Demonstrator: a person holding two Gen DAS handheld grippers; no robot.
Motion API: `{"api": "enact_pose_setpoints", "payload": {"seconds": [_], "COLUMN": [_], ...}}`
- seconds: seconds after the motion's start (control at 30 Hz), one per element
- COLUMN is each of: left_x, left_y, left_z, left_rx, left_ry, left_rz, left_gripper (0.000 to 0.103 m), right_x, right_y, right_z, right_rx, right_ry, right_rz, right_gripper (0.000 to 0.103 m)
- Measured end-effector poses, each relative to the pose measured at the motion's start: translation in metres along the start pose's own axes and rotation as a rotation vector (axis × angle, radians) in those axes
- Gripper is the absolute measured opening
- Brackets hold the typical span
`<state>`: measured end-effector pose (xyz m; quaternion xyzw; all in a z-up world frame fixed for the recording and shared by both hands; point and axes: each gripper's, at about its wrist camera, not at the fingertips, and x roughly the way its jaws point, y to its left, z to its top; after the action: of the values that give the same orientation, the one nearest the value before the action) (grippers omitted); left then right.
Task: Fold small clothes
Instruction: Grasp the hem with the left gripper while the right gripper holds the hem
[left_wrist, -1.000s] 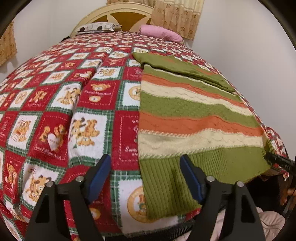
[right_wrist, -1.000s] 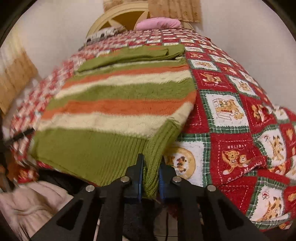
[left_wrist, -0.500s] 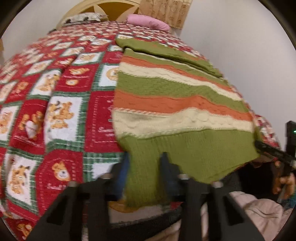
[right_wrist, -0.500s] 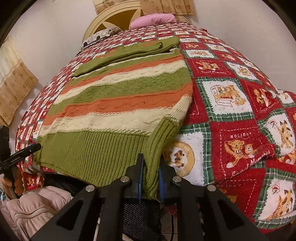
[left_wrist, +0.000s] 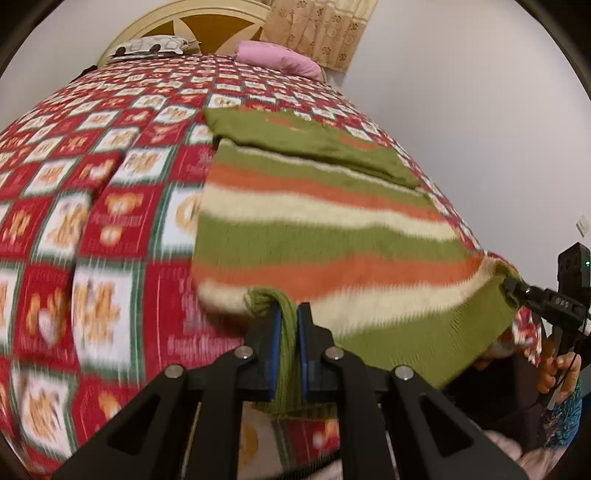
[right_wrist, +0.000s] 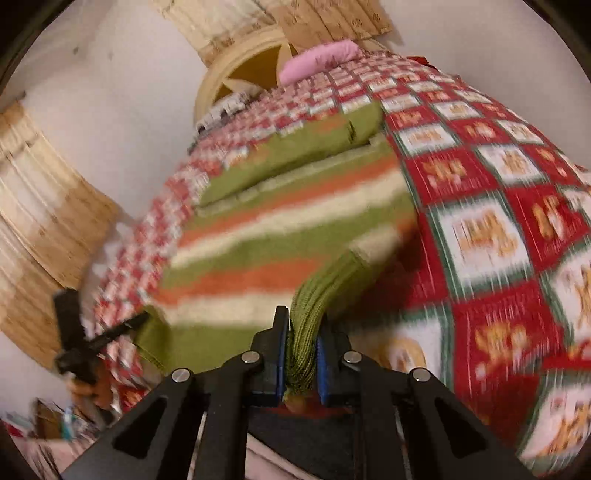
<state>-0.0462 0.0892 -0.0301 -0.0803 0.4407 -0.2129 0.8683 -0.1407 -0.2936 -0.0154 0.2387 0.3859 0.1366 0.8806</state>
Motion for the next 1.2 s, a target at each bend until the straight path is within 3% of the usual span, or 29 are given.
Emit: {"api": "enact_pose_setpoints", "payload": {"seconds": [0.17, 0.37, 0.5, 0.67, 0.8, 0.93, 1.0, 1.03, 1.07, 1.13, 1.2], "left_x": [0.015, 0.030, 0.019, 0.031, 0.060, 0.091, 0.097, 0.098, 0.099, 0.097, 0.097], "left_y": [0.005, 0.026, 0.044, 0.042, 0.016, -0.010, -0.019, -0.020, -0.020, -0.018, -0.016], "left_z": [0.066, 0.106, 0.100, 0.092, 0.087, 0.079, 0.072, 0.070, 0.068, 0.065, 0.063], "left_rx": [-0.002, -0.011, 0.005, 0.053, 0.127, 0.189, 0.232, 0.244, 0.252, 0.251, 0.243], "left_ry": [-0.044, -0.088, -0.103, -0.072, -0.019, 0.065, 0.061, 0.059, 0.060, 0.044, 0.037], "left_rz": [0.064, 0.161, 0.129, 0.064, 0.020, -0.002, 0.029, 0.046, 0.051, 0.049, 0.046], "left_gripper": [0.006, 0.006, 0.007, 0.039, 0.041, 0.043, 0.054, 0.061, 0.061, 0.061, 0.059], "right_x": [0.022, 0.082, 0.110, 0.117, 0.117, 0.099, 0.081, 0.068, 0.057, 0.036, 0.026], "right_y": [-0.004, -0.038, -0.055, -0.059, -0.056, -0.057, -0.053, -0.049, -0.047, -0.042, -0.040], "right_z": [0.061, 0.096, 0.093, 0.090, 0.092, 0.096, 0.098, 0.098, 0.097, 0.091, 0.085], "right_rx": [0.033, 0.106, 0.130, 0.103, 0.091, 0.148, 0.162, 0.156, 0.149, 0.134, 0.122], "right_ry": [-0.083, -0.051, -0.012, -0.019, -0.022, -0.064, -0.130, -0.180, -0.225, -0.301, -0.319], "right_rz": [-0.024, -0.136, -0.177, -0.193, -0.195, -0.098, -0.049, -0.045, -0.047, -0.057, -0.074], "right_gripper": [0.013, 0.012, 0.012, 0.013, 0.014, 0.015, 0.025, 0.042, 0.056, 0.060, 0.060]}}
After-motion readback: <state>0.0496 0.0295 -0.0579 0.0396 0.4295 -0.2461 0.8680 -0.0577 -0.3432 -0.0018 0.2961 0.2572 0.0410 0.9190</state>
